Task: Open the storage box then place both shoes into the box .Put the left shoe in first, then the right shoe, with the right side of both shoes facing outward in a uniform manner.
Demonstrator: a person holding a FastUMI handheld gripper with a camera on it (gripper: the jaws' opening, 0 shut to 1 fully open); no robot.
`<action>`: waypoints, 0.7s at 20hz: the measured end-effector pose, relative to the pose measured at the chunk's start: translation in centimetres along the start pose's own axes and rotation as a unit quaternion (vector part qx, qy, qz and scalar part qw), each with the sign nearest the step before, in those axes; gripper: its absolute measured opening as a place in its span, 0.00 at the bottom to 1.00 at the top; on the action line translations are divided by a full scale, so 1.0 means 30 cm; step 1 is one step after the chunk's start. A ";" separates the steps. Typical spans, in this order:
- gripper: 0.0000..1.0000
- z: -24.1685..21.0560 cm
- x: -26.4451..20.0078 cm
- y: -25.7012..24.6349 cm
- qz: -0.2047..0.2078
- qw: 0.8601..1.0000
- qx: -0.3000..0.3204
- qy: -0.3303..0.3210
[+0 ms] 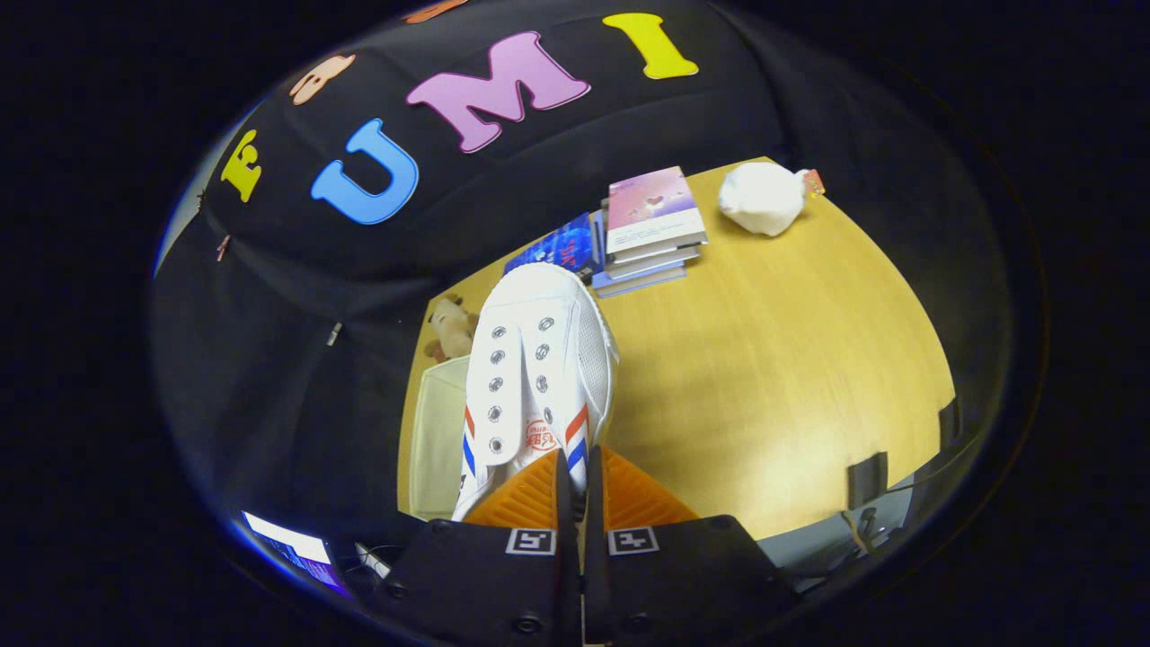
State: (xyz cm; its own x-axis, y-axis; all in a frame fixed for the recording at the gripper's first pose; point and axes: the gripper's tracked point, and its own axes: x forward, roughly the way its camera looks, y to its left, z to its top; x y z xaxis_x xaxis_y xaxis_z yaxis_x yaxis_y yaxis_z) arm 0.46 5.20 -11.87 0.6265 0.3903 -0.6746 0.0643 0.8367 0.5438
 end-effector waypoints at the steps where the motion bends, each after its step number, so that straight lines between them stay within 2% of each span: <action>1: 0.06 -0.006 0.011 0.052 0.011 1.000 -0.002 0.003; 4: 0.06 -0.033 0.060 0.176 0.031 0.999 -0.012 0.019; 10: 0.06 -0.127 0.237 0.319 0.034 0.996 -0.053 0.059; 14: 0.06 -0.199 0.358 0.305 -0.012 0.993 -0.081 0.086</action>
State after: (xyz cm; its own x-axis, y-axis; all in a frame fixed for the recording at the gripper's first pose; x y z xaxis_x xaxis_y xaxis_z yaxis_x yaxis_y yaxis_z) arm 3.14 19.34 -17.13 0.4843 0.4178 -0.7687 -0.0569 0.8918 0.4489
